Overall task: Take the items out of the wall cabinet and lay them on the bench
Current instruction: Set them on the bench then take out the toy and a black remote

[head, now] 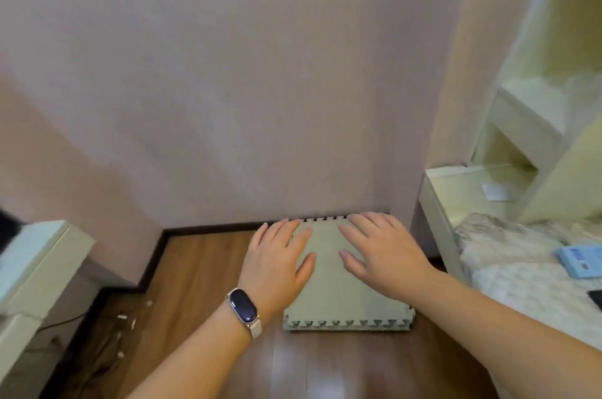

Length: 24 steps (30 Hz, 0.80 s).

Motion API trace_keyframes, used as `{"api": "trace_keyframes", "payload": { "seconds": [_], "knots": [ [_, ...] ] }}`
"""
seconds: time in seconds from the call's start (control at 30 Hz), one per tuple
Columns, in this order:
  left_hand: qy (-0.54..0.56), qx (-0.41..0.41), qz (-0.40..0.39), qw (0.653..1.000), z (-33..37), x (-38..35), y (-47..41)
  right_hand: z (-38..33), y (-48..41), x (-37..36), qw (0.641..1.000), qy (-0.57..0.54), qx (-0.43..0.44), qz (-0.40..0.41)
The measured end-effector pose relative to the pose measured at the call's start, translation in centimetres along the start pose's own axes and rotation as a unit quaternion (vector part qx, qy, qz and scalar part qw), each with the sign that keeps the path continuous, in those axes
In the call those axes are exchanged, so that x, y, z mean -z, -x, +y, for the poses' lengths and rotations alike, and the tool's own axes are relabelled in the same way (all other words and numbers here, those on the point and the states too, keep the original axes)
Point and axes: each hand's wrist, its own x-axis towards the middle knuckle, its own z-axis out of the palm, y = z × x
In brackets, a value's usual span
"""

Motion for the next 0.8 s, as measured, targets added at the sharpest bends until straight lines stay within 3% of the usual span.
{"api": "trace_keyframes", "payload": {
  "seconds": [0.43,0.8],
  "knots": [
    [-0.062,0.24,0.042,0.968,-20.4,9.8,22.7,-29.9,-9.8,-4.5,0.967,-0.022,0.255,0.007],
    [-0.124,0.397,0.066,0.907,-28.4,14.8,32.5,-45.1,-16.7,-7.2,0.894,-0.072,0.442,-0.004]
  ]
}}
